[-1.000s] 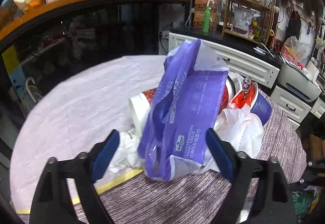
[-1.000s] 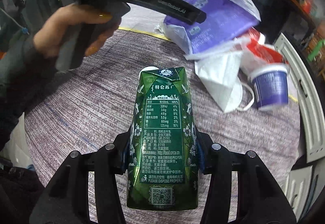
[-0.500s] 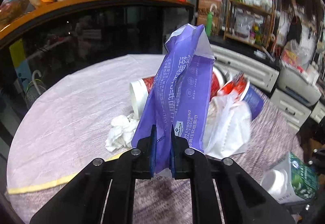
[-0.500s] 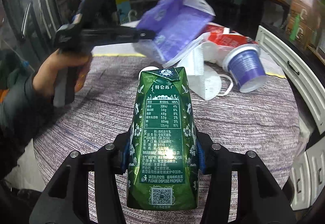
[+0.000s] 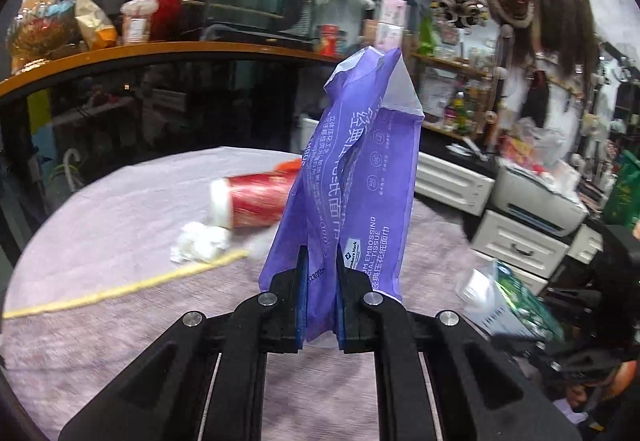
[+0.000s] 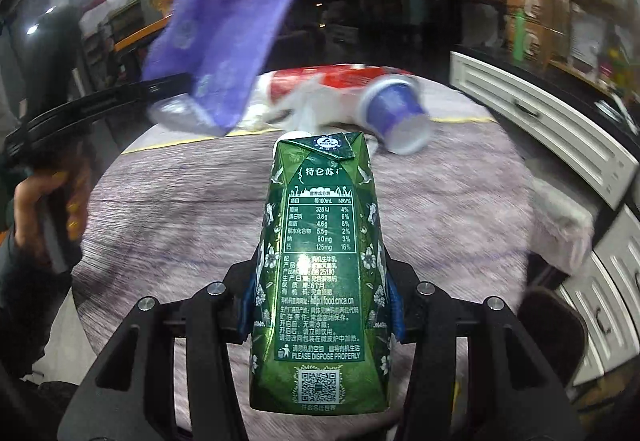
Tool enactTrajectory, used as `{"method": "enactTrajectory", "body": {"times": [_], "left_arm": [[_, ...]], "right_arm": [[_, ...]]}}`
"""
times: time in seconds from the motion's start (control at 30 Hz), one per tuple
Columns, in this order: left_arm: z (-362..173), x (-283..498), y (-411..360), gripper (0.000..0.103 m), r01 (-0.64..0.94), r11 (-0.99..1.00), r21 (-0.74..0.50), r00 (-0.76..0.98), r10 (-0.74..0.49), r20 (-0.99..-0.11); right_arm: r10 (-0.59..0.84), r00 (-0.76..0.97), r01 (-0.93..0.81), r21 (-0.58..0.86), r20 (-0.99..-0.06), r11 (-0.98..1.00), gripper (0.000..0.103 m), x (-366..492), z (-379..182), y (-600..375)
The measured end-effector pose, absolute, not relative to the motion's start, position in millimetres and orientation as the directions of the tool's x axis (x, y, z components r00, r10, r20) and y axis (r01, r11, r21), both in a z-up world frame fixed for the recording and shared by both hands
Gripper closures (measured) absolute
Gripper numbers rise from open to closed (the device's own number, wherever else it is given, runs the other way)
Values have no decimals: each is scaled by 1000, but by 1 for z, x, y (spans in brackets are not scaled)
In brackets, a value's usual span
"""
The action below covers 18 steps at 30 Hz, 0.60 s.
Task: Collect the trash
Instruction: 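Carry carton and purple bag over the bin and open both tools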
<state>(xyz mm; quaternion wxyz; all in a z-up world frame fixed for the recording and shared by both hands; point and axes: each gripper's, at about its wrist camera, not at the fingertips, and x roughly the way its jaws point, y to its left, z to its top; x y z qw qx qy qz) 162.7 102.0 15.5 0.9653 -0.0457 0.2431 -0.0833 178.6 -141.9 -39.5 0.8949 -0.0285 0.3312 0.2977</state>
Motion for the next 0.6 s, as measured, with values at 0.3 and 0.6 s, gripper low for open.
{"method": "enactTrajectory", "body": {"times": [0.3,0.6], "left_arm": [[6,163,6,92,329,933,-149,804,-359,-475],[-16,179,-105,92,496,855,-152,688,-493,-532]], "right_arm": [[358,674,-320,182,-645,930,54,178,-73,-244],[217,620,-136,169,-754,976,53,201,-154,-307]]}}
